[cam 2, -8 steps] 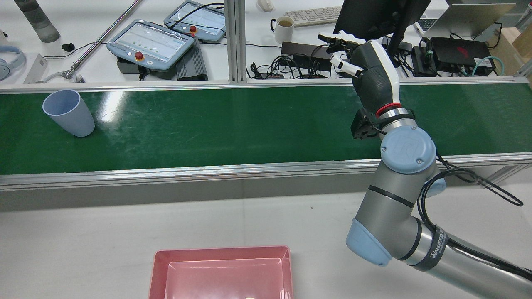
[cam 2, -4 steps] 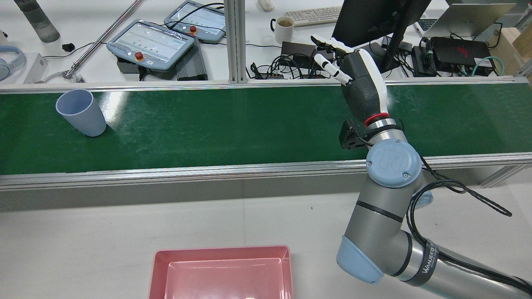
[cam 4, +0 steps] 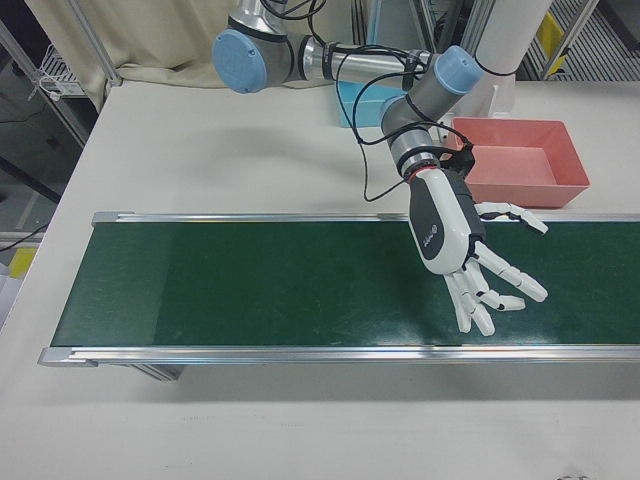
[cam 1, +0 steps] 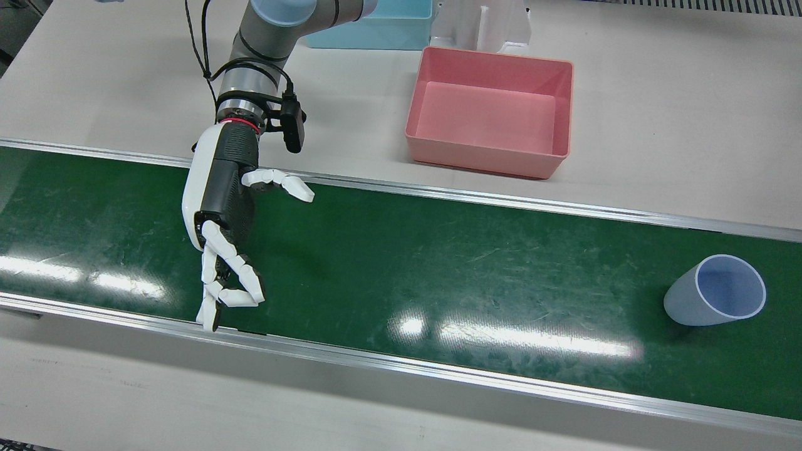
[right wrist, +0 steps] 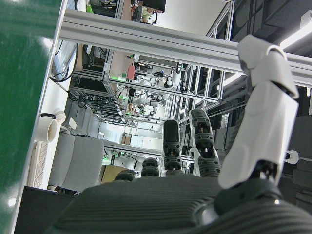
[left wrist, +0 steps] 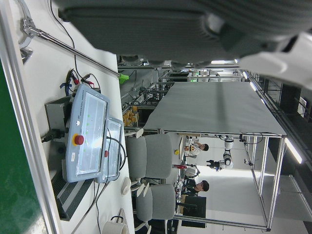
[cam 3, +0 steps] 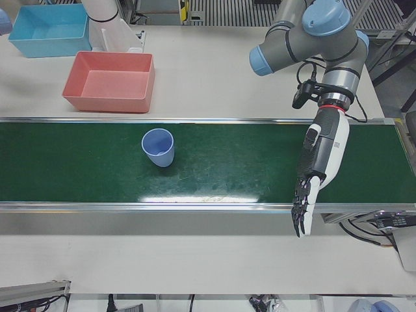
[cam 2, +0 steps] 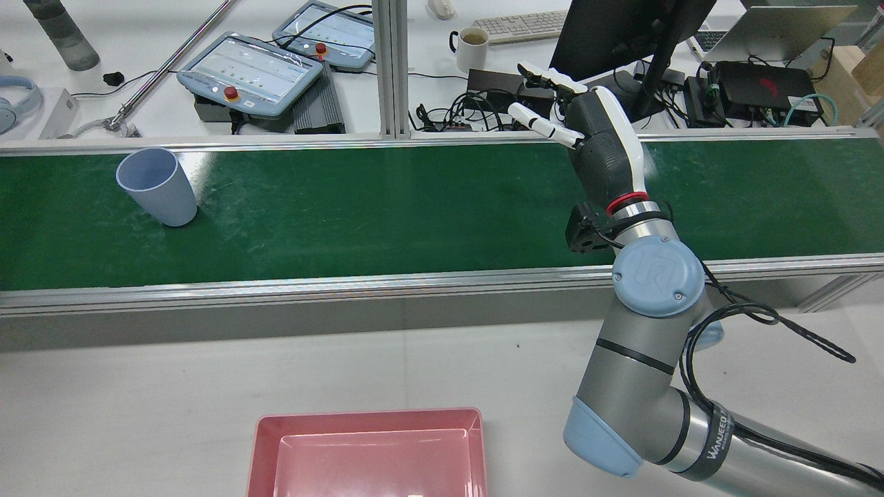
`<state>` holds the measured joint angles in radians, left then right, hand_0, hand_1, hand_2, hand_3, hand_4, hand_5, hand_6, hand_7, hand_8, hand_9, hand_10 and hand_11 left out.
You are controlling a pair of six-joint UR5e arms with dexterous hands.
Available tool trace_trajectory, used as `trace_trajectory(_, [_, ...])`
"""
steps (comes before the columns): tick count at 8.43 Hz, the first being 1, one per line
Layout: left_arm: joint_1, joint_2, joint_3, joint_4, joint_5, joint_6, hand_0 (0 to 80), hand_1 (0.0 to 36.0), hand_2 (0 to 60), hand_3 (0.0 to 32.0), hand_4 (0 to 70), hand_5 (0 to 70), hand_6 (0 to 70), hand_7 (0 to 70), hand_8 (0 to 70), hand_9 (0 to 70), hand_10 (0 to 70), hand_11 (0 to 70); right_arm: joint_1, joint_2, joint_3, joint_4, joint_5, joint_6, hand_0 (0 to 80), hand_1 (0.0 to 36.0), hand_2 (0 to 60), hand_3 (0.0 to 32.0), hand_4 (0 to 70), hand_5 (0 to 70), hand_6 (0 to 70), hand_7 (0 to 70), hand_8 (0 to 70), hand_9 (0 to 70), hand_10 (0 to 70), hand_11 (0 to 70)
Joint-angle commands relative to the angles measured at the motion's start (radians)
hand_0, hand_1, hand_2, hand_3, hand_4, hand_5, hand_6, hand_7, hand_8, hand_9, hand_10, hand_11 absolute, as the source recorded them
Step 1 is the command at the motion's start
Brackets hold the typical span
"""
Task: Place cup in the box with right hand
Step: 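Hold the open right hand on the belt as the blue cup approaches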
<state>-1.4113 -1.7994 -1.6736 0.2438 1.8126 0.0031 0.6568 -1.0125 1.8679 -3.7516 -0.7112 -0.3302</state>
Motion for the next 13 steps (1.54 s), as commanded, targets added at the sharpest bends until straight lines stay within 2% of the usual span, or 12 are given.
trace_trajectory(1, [0.000, 0.000, 0.000, -0.001, 0.001, 0.000, 0.0, 0.0, 0.0, 0.0, 0.0, 0.0, 0.0, 0.0, 0.0, 0.0, 0.0, 0.0, 0.000, -0.029, 0.013, -0.005, -0.057, -0.001, 50.6, 25.4, 27.1, 0.0, 1.1, 5.5, 7.6, 31.7, 0.5, 5.7, 0.0, 0.0])
trace_trajectory(2, [0.000, 0.000, 0.000, 0.000, -0.001, 0.000, 0.0, 0.0, 0.0, 0.0, 0.0, 0.0, 0.0, 0.0, 0.0, 0.0, 0.0, 0.0, -0.002, -0.053, 0.039, -0.008, -0.059, -0.003, 49.7, 24.8, 28.0, 0.0, 0.0, 5.4, 7.0, 29.5, 0.4, 4.9, 0.0, 0.0])
trace_trajectory(3, [0.000, 0.000, 0.000, 0.000, 0.001, 0.000, 0.0, 0.0, 0.0, 0.0, 0.0, 0.0, 0.0, 0.0, 0.0, 0.0, 0.0, 0.0, 0.000, -0.084, 0.062, -0.008, -0.060, -0.003, 46.9, 13.0, 16.3, 0.0, 6.3, 3.2, 5.7, 28.0, 0.1, 4.4, 0.0, 0.0])
trace_trajectory(4, [0.000, 0.000, -0.002, 0.000, -0.001, 0.000, 0.0, 0.0, 0.0, 0.0, 0.0, 0.0, 0.0, 0.0, 0.0, 0.0, 0.0, 0.0, 0.000, -0.095, 0.066, -0.008, -0.074, -0.001, 47.4, 0.0, 0.0, 1.8, 14.9, 1.7, 4.5, 26.0, 0.0, 4.4, 0.0, 0.0])
trace_trajectory(5, [0.000, 0.000, 0.000, 0.000, -0.001, 0.000, 0.0, 0.0, 0.0, 0.0, 0.0, 0.0, 0.0, 0.0, 0.0, 0.0, 0.0, 0.0, 0.003, -0.097, 0.063, -0.008, -0.095, -0.001, 47.6, 0.0, 0.0, 4.2, 14.6, 1.6, 4.1, 25.1, 0.0, 3.8, 0.0, 0.0])
trace_trajectory(7, [0.000, 0.000, 0.000, 0.000, 0.001, 0.000, 0.0, 0.0, 0.0, 0.0, 0.0, 0.0, 0.0, 0.0, 0.0, 0.0, 0.0, 0.0, 0.007, -0.104, 0.059, -0.008, -0.097, -0.001, 47.1, 0.0, 0.0, 2.2, 17.2, 1.4, 4.5, 26.4, 0.0, 4.2, 0.0, 0.0])
trace_trajectory(8, [0.000, 0.000, 0.000, 0.000, 0.001, 0.000, 0.0, 0.0, 0.0, 0.0, 0.0, 0.0, 0.0, 0.0, 0.0, 0.0, 0.0, 0.0, 0.006, -0.101, 0.050, -0.008, -0.099, -0.003, 47.1, 0.0, 0.0, 0.0, 22.8, 1.2, 4.5, 25.5, 0.0, 3.7, 0.0, 0.0])
trace_trajectory(9, [0.000, 0.000, 0.000, 0.000, -0.001, 0.000, 0.0, 0.0, 0.0, 0.0, 0.0, 0.0, 0.0, 0.0, 0.0, 0.0, 0.0, 0.0, 0.006, -0.097, 0.050, -0.008, -0.097, -0.009, 47.1, 0.0, 0.0, 0.0, 25.4, 1.0, 4.1, 23.0, 0.0, 3.2, 0.0, 0.0])
trace_trajectory(11, [0.000, 0.000, 0.000, 0.000, -0.001, 0.000, 0.0, 0.0, 0.0, 0.0, 0.0, 0.0, 0.0, 0.0, 0.0, 0.0, 0.0, 0.0, 0.006, -0.087, 0.051, -0.004, -0.096, -0.073, 46.6, 0.0, 0.0, 0.0, 21.2, 1.2, 3.9, 20.8, 0.0, 2.7, 0.0, 0.0])
trace_trajectory(12, [0.000, 0.000, 0.000, -0.001, -0.001, 0.000, 0.0, 0.0, 0.0, 0.0, 0.0, 0.0, 0.0, 0.0, 0.0, 0.0, 0.0, 0.0, 0.006, -0.081, 0.050, 0.001, -0.094, -0.096, 46.0, 0.0, 0.0, 0.0, 19.8, 1.2, 4.2, 21.7, 0.0, 3.0, 0.0, 0.0])
trace_trajectory(13, [0.000, 0.000, 0.000, -0.001, -0.001, 0.000, 0.0, 0.0, 0.0, 0.0, 0.0, 0.0, 0.0, 0.0, 0.0, 0.0, 0.0, 0.0, 0.006, -0.077, 0.050, 0.006, -0.091, -0.133, 45.5, 0.0, 0.0, 0.0, 20.7, 1.1, 5.3, 25.8, 0.0, 5.1, 0.8, 1.7])
